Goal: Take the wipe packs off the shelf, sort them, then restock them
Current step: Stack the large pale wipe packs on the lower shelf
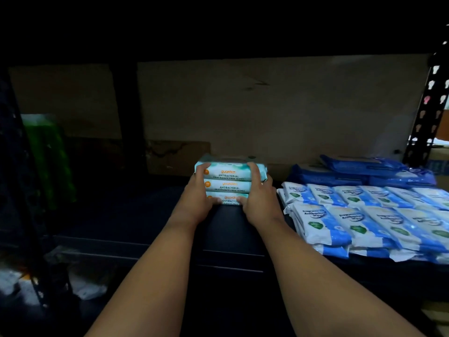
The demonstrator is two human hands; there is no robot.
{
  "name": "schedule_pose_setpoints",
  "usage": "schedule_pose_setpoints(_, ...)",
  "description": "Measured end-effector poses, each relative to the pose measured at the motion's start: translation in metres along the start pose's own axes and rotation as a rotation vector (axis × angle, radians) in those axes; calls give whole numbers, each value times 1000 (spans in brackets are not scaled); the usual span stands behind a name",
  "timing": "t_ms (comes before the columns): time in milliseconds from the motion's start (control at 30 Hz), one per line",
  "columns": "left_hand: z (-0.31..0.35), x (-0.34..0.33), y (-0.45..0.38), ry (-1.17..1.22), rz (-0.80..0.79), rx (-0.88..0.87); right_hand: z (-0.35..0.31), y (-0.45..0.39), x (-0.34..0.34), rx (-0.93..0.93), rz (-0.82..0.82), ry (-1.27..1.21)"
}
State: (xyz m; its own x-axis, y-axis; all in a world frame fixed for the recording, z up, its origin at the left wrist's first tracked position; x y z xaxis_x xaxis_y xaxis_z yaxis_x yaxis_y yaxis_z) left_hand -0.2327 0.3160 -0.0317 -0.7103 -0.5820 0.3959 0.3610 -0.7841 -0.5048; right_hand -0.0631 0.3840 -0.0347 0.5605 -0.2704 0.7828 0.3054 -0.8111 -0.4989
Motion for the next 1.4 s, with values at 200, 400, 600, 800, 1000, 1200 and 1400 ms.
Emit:
schedule_pose_setpoints(200, -2, -3, 1, -17, -20, -11, -1, 1, 0, 1, -8, 1)
schedule_pose_setpoints(400, 9, 3, 24, -64, -32, -1, -14, 25, 15, 3, -28, 96)
schedule_pose_setpoints(600, 46, 49, 95, -95, 236, -20, -48, 93, 43, -48, -60, 273)
schedule_pose_setpoints(800, -3, 112, 224, -173, 486, -171, -108, 225, 29, 238, 287, -78)
schedule_pose_setpoints(1000, -247, 119, 345, -347, 195, 599, -74, 316, -172, -99, -390, -319)
schedule_pose_setpoints(1200, -375, 85, 428, -472, -195, 983, -23, 422, -333, -476, -926, -247)
schedule_pose_setpoints(1400, -432, 62, 437, -470, -272, 1074, -14, 472, -406, -635, -1051, -324)
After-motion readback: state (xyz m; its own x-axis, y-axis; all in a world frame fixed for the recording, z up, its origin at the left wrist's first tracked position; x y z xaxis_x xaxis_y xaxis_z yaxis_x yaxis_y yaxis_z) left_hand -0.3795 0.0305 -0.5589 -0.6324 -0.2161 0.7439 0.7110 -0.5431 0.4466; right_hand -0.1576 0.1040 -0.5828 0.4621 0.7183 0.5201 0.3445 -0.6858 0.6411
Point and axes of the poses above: each hand's wrist, its own y-axis away from the middle knuckle, its own x-axis out of the back of the hand, z = x × y, the point moved 10 cm from there along -y, towards the middle knuckle, and after that the axes turned 12 degrees about y, right-handed, at the moved point
